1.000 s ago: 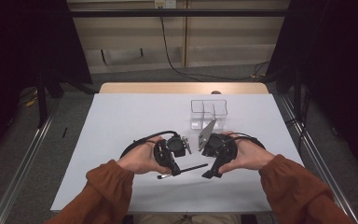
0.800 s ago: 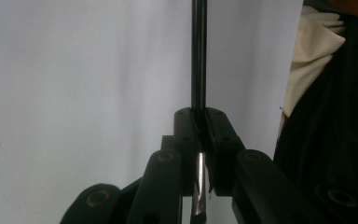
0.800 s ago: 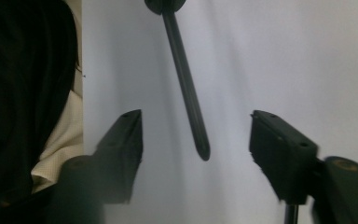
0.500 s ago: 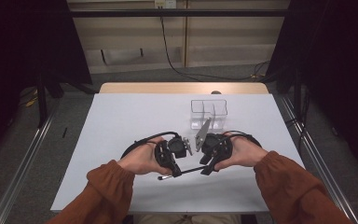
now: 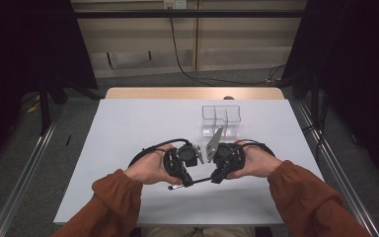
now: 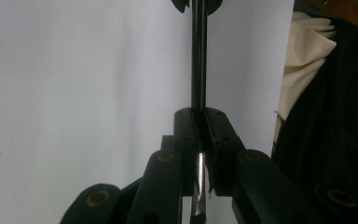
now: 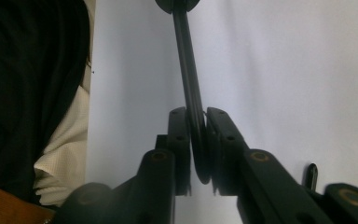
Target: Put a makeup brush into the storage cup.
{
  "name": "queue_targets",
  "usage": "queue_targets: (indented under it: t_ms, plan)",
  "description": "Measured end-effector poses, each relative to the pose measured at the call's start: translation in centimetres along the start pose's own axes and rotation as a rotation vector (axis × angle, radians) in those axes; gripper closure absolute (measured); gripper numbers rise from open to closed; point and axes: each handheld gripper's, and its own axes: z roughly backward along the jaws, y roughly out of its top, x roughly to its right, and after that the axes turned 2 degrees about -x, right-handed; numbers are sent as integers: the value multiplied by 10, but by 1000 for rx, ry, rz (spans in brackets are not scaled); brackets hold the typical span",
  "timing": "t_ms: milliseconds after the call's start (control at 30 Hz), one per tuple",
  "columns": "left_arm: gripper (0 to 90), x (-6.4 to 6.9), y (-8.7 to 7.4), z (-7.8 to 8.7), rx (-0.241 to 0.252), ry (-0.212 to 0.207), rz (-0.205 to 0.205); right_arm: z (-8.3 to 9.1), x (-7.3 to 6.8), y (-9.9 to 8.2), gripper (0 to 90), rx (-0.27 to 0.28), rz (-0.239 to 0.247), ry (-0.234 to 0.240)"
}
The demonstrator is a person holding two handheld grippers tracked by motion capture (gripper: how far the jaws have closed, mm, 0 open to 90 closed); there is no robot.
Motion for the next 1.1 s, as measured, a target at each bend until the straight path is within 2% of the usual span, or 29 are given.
queue_targets:
  t_ms: [33,67,167,233,333,367,500,533,567,600,700,767,867,900,1100]
  plan:
    - [841,0,0,0,1,0,-7,0,-1,-1,818,-6,-7,9]
    - [841,0,0,0,1,-1,-9,-1,0,-1,824,5,11,11]
    - [837,-2,0,0,5,-10,-20,-1,-1,-3,835,7,24,18]
    - [832,-1,-1,0,14,2,-25,-2,-1,-3,840,3,22,29]
    - [829,0,-2,2,30,-2,-19,-1,-3,-4,841,3,7,32]
    - [827,0,-2,2,34,0,-15,-1,-3,-5,841,12,19,33]
    - [810,-3,-7,1,57,-14,7,1,-4,-8,842,25,6,33]
    - [797,-4,-8,1,66,-15,8,1,-3,-8,843,29,15,30]
    - [779,-4,-9,0,77,-19,17,2,-4,-9,843,27,10,31]
    - [763,-5,-11,1,75,-14,5,2,-4,-9,843,30,10,33]
    - [701,-6,-15,1,120,-9,24,3,-4,-10,843,40,-4,22]
    - [644,-8,-16,2,125,-6,17,4,-3,-11,843,39,-10,19]
    - [579,-9,-21,4,160,13,42,4,-2,-12,843,40,-14,10]
    - [547,-9,-22,4,171,22,38,4,-2,-12,843,43,-18,7]
    - [320,-8,-33,6,248,83,86,5,-1,-15,843,63,-34,-4]
